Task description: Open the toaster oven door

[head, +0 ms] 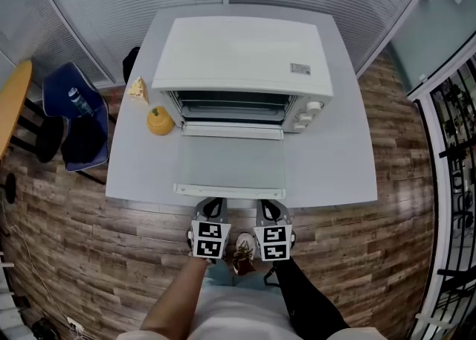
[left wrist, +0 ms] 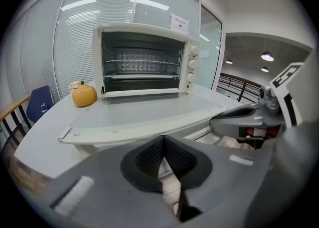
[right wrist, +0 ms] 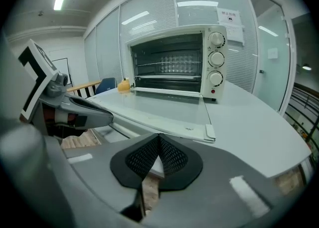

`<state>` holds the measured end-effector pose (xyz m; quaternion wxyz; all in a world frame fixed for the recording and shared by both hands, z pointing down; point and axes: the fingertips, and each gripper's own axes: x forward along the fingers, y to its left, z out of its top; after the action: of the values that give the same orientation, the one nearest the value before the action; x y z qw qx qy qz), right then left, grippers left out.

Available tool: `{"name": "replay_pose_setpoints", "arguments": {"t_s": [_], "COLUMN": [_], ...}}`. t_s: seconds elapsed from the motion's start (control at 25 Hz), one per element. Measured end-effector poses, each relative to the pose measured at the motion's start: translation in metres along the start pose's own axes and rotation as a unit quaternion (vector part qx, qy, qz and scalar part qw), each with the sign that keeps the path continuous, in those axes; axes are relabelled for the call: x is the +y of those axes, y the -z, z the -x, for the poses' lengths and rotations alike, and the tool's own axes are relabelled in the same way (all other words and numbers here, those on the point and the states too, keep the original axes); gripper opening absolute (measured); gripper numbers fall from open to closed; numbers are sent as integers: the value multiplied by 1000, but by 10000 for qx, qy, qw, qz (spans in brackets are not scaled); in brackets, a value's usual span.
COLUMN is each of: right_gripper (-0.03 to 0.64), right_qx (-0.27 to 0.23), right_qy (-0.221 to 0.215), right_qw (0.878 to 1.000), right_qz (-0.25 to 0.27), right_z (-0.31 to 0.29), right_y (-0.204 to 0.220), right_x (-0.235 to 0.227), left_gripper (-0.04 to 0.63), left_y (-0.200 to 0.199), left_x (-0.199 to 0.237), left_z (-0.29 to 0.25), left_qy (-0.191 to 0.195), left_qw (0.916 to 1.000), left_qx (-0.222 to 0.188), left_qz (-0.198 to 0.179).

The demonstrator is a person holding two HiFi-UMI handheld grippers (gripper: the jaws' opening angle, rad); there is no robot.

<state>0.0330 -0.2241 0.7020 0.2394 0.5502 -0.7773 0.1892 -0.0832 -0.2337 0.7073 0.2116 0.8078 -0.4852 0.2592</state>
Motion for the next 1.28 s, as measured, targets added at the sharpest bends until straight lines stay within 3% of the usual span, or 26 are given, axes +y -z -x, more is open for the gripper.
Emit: {"name": "replay_pose_setpoints", "arguments": {"t_s": [0.68,0.96,1.28], "right_gripper": [3,3,3], "right_qx": [92,-353,-992], "right_qy": [-103,-456,-317], "right_qw": [9999,9983,9941], "right_qz": [-66,129,299], "right_z": [11,32,42], "right_y": [8,-21,-80], "right_x": [0,20,10], "left_gripper": [58,58,58], "left_y": [8,-1,-40], "left_x": [-2,-8,10], "left_z": [11,24,39], "left_qy": [-83,-84,-355], "left_qw": [10000,9997,9974], "left_qx": [-10,-178,-606], "left_qz": [-37,-149,-148]}}
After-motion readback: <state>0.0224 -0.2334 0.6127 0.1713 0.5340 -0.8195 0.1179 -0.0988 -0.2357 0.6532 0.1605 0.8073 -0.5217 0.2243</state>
